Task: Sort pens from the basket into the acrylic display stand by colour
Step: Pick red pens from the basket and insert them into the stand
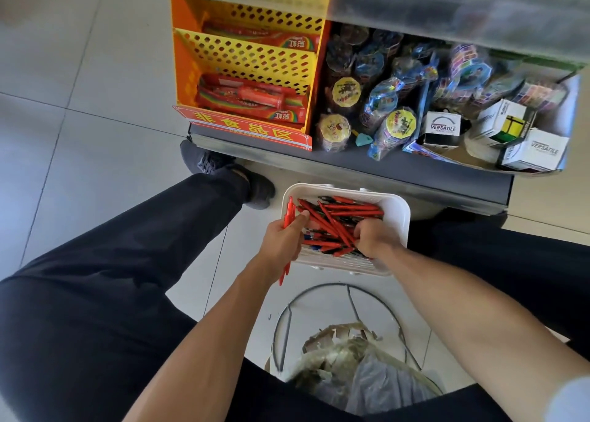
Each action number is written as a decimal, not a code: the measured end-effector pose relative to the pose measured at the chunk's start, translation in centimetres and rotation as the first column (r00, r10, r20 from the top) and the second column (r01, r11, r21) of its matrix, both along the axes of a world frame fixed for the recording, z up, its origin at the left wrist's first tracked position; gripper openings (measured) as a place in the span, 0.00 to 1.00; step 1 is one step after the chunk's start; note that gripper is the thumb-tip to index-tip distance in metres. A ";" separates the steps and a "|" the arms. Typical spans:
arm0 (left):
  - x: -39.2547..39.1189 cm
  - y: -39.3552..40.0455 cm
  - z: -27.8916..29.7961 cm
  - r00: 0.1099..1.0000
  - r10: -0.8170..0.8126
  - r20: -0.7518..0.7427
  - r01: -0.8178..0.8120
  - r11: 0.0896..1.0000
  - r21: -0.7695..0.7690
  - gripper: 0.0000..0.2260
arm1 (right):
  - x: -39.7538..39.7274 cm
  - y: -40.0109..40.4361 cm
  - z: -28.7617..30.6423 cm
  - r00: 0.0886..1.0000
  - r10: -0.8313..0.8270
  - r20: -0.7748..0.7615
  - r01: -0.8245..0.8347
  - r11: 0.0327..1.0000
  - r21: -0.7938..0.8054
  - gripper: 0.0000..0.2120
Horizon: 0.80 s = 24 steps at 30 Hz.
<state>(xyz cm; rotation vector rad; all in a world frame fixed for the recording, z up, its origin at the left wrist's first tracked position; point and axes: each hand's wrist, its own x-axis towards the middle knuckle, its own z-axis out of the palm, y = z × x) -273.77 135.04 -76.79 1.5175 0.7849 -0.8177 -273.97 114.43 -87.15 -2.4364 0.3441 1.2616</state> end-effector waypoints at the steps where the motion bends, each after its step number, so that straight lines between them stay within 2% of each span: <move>1: 0.0 -0.1 0.1 1.000 0.001 0.005 -0.001 1.000 -0.004 0.16 | -0.4 0.0 -0.2 1.000 -0.005 0.007 0.005 1.000 -0.001 0.06; 4: -0.4 0.0 0.4 1.000 0.004 -0.001 -0.004 1.000 -0.012 0.16 | -1.7 0.8 -0.3 0.995 -0.102 0.017 0.101 0.995 0.011 0.03; 9: -0.7 0.4 0.6 1.000 0.008 -0.011 -0.008 1.000 -0.002 0.16 | -2.6 1.5 0.3 0.999 -0.053 0.009 0.053 0.998 0.038 0.07; 12: -0.4 0.3 0.6 1.000 0.008 -0.011 -0.007 1.000 0.024 0.16 | -2.7 1.1 0.9 0.998 -0.013 0.060 0.007 0.996 0.089 0.04; 14: -0.3 -0.1 0.6 1.000 0.016 -0.008 -0.016 1.000 0.018 0.15 | -2.5 0.7 1.4 0.979 -0.173 0.111 0.148 0.968 0.202 0.03; 17: 0.0 -1.1 0.9 1.000 0.004 0.018 -0.005 1.000 0.030 0.09 | -2.0 0.4 3.4 0.846 -0.520 0.119 0.429 0.796 0.427 0.03; 19: 0.2 -1.8 1.2 0.999 -0.006 0.045 0.005 0.999 0.031 0.07 | -1.6 0.5 5.1 0.764 -0.645 0.022 0.519 0.634 0.574 0.04; 22: 0.1 -2.8 1.7 0.993 -0.010 0.119 0.005 0.999 0.044 0.09 | -1.5 0.9 8.0 0.719 -0.675 -0.162 0.557 0.422 0.715 0.08; 24: 0.0 -3.3 2.1 0.985 -0.024 0.172 0.013 0.998 0.066 0.11 | -1.7 1.3 9.3 0.753 -0.627 -0.199 0.523 0.388 0.759 0.11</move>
